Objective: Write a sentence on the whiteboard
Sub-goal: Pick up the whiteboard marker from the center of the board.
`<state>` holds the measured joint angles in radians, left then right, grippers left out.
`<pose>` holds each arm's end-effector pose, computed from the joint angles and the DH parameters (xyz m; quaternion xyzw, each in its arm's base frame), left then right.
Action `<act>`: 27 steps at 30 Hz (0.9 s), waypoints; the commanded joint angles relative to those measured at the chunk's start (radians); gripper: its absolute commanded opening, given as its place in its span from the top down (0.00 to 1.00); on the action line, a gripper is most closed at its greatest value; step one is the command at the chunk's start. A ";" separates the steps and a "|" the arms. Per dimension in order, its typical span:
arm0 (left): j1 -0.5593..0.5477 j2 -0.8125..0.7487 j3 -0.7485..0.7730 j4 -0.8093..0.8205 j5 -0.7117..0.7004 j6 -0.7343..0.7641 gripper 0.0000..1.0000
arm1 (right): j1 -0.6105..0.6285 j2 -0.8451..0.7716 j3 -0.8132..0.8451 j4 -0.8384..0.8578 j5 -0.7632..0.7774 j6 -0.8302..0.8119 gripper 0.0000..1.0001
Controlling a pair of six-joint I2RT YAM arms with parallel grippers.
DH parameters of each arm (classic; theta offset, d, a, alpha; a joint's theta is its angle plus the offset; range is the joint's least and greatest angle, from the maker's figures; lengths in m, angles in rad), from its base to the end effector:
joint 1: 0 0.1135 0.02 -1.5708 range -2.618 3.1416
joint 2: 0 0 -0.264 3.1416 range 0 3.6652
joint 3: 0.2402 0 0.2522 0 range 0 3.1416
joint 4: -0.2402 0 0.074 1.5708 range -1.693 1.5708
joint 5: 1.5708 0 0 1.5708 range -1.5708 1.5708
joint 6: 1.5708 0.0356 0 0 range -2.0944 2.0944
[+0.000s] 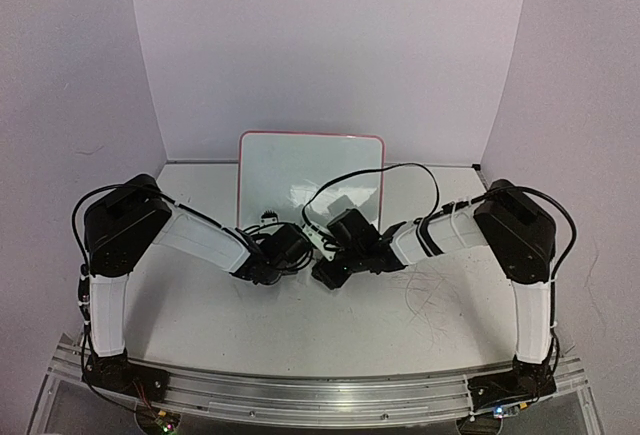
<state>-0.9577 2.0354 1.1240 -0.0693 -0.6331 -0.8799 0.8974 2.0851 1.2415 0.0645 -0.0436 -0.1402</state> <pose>0.2433 -0.3092 0.1073 -0.0551 0.9121 -0.0389 0.4044 0.2704 0.3414 0.1233 -0.4647 0.7969 0.1612 0.3508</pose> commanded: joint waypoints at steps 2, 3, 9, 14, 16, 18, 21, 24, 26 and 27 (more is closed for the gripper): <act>0.021 -0.001 0.011 -0.023 -0.070 -0.014 1.00 | -0.003 0.039 -0.003 0.067 0.059 0.006 0.50; 0.022 -0.003 0.009 -0.024 -0.071 -0.014 1.00 | -0.003 0.035 -0.015 0.072 0.066 0.011 0.54; 0.023 -0.005 0.006 -0.024 -0.056 -0.018 1.00 | -0.003 -0.036 -0.123 0.095 0.051 0.066 0.82; 0.022 0.001 0.011 -0.028 -0.013 -0.060 1.00 | -0.003 -0.145 -0.223 0.109 0.051 0.122 1.00; 0.018 -0.002 0.010 -0.027 -0.006 -0.078 1.00 | -0.002 -0.201 -0.277 0.109 0.023 0.132 1.00; 0.011 -0.002 0.011 -0.029 -0.006 -0.093 1.00 | -0.002 -0.268 -0.333 0.106 0.014 0.167 1.00; -0.007 0.009 0.012 -0.031 -0.001 -0.121 1.00 | -0.003 -0.402 -0.414 0.088 0.031 0.201 1.00; -0.032 0.034 0.022 -0.036 0.012 -0.158 1.00 | -0.002 -0.549 -0.503 0.076 0.043 0.238 1.00; -0.048 0.051 0.031 -0.042 0.021 -0.177 1.00 | -0.002 -0.644 -0.546 0.071 0.044 0.258 1.00; -0.057 0.058 0.037 -0.045 0.020 -0.182 1.00 | -0.003 -0.692 -0.565 0.070 0.055 0.267 1.00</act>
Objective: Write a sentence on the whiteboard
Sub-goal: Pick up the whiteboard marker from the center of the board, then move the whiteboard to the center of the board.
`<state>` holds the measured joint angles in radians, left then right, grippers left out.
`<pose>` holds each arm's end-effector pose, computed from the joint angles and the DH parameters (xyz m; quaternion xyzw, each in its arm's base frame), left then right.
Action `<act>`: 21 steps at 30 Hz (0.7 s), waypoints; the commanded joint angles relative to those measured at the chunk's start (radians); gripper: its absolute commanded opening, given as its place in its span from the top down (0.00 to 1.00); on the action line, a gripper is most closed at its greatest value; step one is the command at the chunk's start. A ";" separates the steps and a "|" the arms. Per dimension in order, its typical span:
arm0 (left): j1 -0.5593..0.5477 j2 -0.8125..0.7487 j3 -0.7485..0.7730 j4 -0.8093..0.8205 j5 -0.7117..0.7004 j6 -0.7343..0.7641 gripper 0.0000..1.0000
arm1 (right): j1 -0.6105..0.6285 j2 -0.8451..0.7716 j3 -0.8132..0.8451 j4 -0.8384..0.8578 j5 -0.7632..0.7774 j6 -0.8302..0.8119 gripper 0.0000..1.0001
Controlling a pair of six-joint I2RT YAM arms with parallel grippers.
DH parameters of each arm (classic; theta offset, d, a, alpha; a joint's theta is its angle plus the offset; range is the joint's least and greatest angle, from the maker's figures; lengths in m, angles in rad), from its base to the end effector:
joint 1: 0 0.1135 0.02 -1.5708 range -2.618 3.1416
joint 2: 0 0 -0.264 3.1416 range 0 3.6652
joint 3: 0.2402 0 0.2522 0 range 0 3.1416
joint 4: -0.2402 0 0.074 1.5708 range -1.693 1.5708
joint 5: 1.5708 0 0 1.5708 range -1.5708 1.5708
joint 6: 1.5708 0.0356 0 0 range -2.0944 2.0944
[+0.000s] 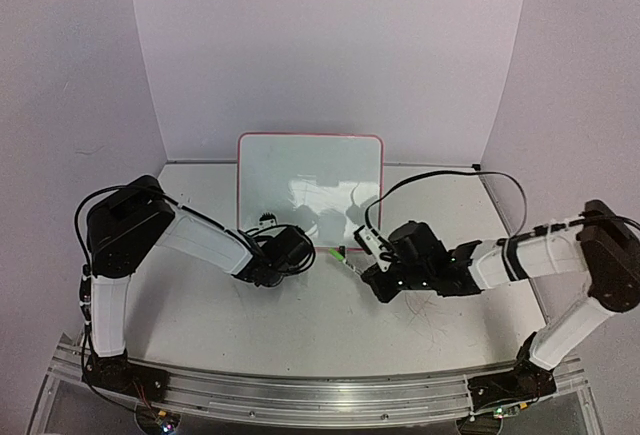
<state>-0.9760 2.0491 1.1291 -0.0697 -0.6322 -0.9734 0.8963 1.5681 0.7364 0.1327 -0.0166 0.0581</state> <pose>0.2382 -0.3146 0.1035 -0.0879 0.9107 -0.0581 0.3993 0.1947 0.2445 0.1664 -0.3721 0.8266 0.2006 0.3716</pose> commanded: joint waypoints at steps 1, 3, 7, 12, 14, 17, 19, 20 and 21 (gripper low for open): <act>-0.047 0.049 0.039 -0.047 0.017 -0.091 1.00 | -0.001 -0.211 -0.073 -0.002 0.058 0.077 1.00; -0.064 0.062 0.056 -0.054 0.008 -0.094 1.00 | -0.002 -0.284 -0.093 -0.011 0.104 0.086 1.00; -0.086 0.085 0.090 -0.055 0.031 -0.095 1.00 | -0.002 -0.367 -0.101 -0.022 0.210 0.086 1.00; -0.126 0.109 0.122 -0.055 0.040 -0.076 1.00 | -0.002 -0.362 -0.076 -0.015 0.285 0.084 1.00; -0.146 0.118 0.132 -0.054 0.040 -0.059 1.00 | -0.002 -0.348 -0.069 -0.005 0.300 0.089 1.00; -0.175 0.112 0.128 -0.056 0.012 -0.034 1.00 | -0.002 -0.348 -0.073 0.015 0.315 0.104 1.00; -0.196 0.089 0.102 -0.056 -0.015 -0.037 1.00 | -0.002 -0.357 -0.083 0.027 0.320 0.112 1.00; -0.205 0.081 0.093 -0.056 -0.025 -0.035 1.00 | -0.002 -0.363 -0.090 0.032 0.323 0.116 1.00; -0.214 0.076 0.086 -0.057 -0.032 -0.030 1.00 | -0.002 -0.370 -0.098 0.037 0.327 0.118 1.00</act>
<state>-1.0989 2.1353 1.2356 -0.1243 -0.7474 -1.0222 0.8963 1.2156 0.6437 0.1156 0.2592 0.1477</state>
